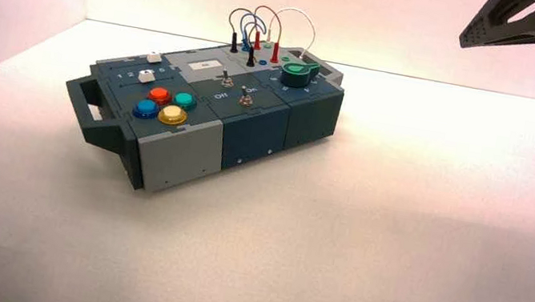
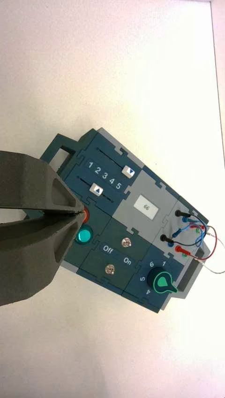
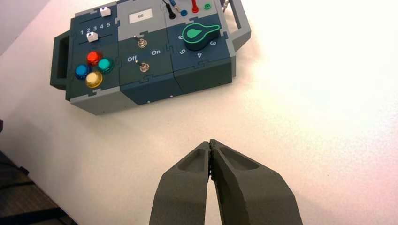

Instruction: Move the top slider to position 2.

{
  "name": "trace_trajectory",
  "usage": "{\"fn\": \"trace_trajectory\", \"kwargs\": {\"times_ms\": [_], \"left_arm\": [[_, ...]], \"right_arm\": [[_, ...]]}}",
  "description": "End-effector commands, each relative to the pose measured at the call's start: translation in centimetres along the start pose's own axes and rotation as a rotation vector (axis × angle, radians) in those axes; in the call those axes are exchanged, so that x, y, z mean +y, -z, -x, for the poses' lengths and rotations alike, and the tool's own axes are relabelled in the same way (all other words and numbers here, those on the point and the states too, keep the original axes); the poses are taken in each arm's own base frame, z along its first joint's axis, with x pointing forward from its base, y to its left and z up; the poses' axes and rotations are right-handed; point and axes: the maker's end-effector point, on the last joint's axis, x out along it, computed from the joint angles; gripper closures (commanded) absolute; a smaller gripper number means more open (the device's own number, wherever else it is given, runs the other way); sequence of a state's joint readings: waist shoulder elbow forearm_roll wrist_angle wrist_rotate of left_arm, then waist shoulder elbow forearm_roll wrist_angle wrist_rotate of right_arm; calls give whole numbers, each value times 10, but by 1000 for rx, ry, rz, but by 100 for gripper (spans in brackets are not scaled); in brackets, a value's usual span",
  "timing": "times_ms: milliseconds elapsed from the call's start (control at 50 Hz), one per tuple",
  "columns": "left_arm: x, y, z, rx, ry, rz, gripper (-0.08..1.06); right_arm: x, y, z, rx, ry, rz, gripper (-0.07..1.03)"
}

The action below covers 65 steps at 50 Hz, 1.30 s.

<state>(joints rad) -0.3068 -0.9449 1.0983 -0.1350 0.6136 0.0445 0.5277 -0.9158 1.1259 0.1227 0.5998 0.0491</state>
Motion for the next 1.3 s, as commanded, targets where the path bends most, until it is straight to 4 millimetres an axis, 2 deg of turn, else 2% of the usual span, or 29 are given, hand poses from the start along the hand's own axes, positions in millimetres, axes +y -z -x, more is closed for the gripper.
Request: {"fn": "trace_trajectory", "kwargs": {"times_ms": [20,200,440,520,640,800,1100,1300], "left_arm": [[1,-13,1,-30,-5,6,101],[2,-29,-14,27,-16,-31,101],[5,-53,-66,164,-20,-55,101],[7,-56,-85,213,-20,-65,101],[9,-48,-114,305,-17,-76,101],[11,-42,-142,376,-16,-78,101],[11,-43,-169,424,-13,-49,101],[8,-36,-174,448,-12,-30,101]], "right_arm": [[2,-10,3,-24,-7,-6,98],[3,-10,3,-25,-8,-7,98],[3,-10,4,-27,-8,-7,98],[3,-11,4,-30,-8,-9,98],[3,-12,4,-33,-8,-8,98],[3,-12,4,-33,-8,-8,98],[2,-11,4,-32,-7,-8,98],[2,-11,4,-32,-7,-8,98]]}}
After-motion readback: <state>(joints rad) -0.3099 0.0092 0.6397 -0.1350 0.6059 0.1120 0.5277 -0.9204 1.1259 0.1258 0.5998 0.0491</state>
